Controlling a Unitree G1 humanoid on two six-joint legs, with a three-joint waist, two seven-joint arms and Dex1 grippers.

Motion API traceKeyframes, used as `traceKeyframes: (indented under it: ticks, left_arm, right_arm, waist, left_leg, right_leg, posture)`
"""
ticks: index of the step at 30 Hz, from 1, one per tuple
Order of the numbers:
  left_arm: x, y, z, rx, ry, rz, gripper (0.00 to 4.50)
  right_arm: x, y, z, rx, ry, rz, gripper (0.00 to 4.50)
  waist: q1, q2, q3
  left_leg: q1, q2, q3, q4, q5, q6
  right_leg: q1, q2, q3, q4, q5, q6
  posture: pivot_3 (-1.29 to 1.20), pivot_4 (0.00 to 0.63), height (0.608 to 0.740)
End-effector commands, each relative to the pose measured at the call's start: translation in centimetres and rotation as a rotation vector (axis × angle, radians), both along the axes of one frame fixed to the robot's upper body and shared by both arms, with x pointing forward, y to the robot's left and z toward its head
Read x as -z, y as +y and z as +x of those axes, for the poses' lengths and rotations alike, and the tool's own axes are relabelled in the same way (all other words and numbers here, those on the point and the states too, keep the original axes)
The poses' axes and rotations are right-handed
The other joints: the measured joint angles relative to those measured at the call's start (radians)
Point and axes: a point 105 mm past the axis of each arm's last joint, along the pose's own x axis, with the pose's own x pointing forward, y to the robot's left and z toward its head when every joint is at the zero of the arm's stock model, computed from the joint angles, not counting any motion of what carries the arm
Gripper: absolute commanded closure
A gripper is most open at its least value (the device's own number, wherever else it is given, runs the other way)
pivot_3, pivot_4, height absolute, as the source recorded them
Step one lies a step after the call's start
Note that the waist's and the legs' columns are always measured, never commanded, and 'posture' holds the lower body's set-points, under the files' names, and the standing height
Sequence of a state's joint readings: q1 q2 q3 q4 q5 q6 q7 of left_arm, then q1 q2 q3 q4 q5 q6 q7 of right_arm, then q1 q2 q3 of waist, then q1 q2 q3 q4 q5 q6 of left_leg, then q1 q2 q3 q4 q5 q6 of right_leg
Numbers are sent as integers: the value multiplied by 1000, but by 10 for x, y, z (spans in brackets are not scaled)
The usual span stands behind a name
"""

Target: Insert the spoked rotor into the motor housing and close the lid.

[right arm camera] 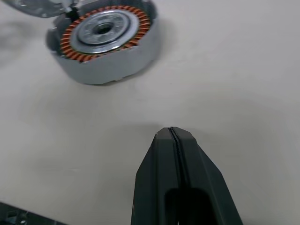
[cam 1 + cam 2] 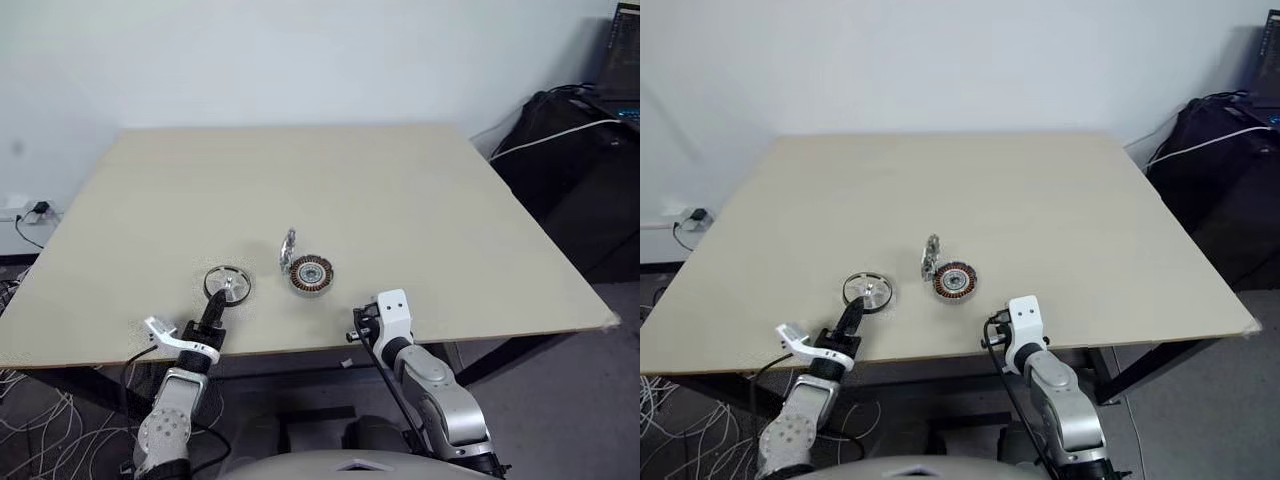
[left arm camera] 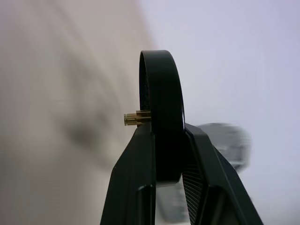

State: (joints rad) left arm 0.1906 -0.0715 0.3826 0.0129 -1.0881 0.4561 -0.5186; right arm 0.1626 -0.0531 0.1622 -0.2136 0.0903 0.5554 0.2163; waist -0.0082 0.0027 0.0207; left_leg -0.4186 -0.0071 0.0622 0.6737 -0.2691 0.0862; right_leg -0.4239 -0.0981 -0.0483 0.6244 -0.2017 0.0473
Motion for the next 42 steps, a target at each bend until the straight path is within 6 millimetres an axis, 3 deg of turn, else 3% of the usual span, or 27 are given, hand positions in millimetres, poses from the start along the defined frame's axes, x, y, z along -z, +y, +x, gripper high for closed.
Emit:
traceKeyframes:
  ticks: [1, 5, 10, 19, 34, 42]
  left_arm:
    - [-41, -23, 0, 97, -190, -116, 4036]
    - [-55, -43, 4, 195, -208, -121, 4036]
    - [-76, -84, 7, 369, -225, -158, 4036]
    - [-76, -119, 15, 503, -134, -129, 4036]
    - [-36, -125, 43, 375, 114, -95, 4036]
    - [-34, -138, 47, 425, 104, -125, 4036]
  right_arm:
    - [-10, 0, 5, 2, -38, 13, 4500]
    - [-10, 1, 5, -2, -37, 10, 4500]
    - [-10, 1, 6, -1, -40, 8, 4500]
    - [-10, 2, 6, 3, -44, 11, 4500]
    - [-11, 3, 7, 1, -53, 11, 4500]
    - [-12, 2, 7, 3, -56, 10, 4500]
  waist:
    - [-2, 0, 0]
    - [-3, 0, 0]
    - [-2, 0, 1]
    - [-2, 0, 1]
    - [0, 0, 1]
    - [-1, 0, 1]
  left_leg:
    - [0, 0, 0, 0, 0, 0]
    - [1, 0, 0, 0, 0, 0]
    - [1, 0, 1, 0, 0, 0]
    - [7, -1, 0, 0, 0, 0]
    - [7, -1, 0, 1, 0, 0]
    - [7, -1, 0, 1, 0, 0]
  right_leg:
    - [0, 0, 0, 0, 0, 0]
    - [1, 1, -2, 0, 0, 1]
    - [1, 3, -2, 1, 0, 1]
    - [7, 7, -2, 1, -3, 5]
    - [8, 6, -2, 0, 0, 1]
    - [8, 6, -3, 0, 0, 0]
  posture:
    - [0, 0, 740]
    - [0, 0, 740]
    - [0, 0, 740]
    - [0, 0, 740]
    - [0, 0, 740]
    - [0, 0, 740]
